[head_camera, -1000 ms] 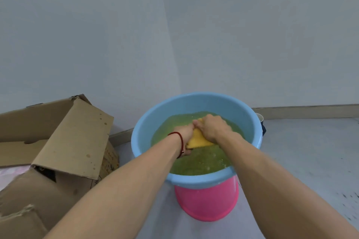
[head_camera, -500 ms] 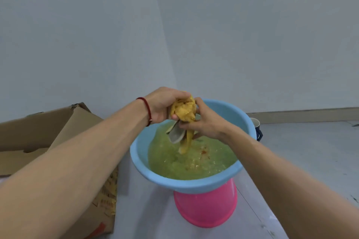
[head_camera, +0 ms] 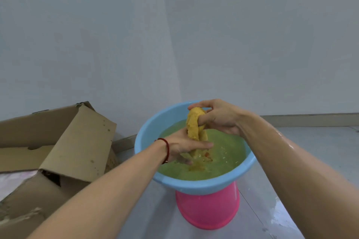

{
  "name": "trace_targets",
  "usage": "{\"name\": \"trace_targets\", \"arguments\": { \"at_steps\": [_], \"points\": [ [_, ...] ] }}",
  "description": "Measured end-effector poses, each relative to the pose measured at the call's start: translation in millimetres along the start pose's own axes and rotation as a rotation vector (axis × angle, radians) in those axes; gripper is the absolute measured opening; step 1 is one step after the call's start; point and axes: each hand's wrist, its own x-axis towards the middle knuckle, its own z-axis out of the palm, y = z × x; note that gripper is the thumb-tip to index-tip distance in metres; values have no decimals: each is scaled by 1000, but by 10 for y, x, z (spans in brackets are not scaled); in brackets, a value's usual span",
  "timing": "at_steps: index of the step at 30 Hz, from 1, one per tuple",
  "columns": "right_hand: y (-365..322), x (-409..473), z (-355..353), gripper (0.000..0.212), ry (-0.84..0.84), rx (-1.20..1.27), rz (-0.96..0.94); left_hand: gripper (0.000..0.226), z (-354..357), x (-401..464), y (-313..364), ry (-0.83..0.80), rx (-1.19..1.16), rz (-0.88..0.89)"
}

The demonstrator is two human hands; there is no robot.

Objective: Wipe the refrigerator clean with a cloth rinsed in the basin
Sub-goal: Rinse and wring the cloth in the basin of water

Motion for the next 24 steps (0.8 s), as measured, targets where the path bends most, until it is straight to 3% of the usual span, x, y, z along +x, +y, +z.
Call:
{"name": "trace_targets", "arguments": {
  "at_steps": [3,6,8,9,12,14,16,18,21,24],
  "points": [
    [56,-132,-129,52,-157,189,10,62,65,97,-41,134,-100,154],
    [195,-190,-293,46,-208,461,-19,28,19,53,112,183,-59,272],
    [318,-111,-300,44,-12,385,64,15,-64,45,269,341,319,449],
    [387,-78,-250,56,49,329,138,14,-107,43,332,425,567,605],
    [469,-11,18,97,-199,536,350,16,-241,69,431,534,1174,1030],
    [412,-78,117,99,-316,631,345,26,-343,84,467,576,1398,1184],
    [326,-119,131,87,-345,541,274,21,-463,70,486,572,1505,1225],
    [295,-94,130,68,-319,252,199,22,-521,83,457,506,1609,1164],
    [313,-3,214,19,-178,-328,64,15,-411,72,432,309,1765,660],
    [370,58,289,20,-31,-922,-18,7,-181,146,366,255,1507,263]
  ]
}}
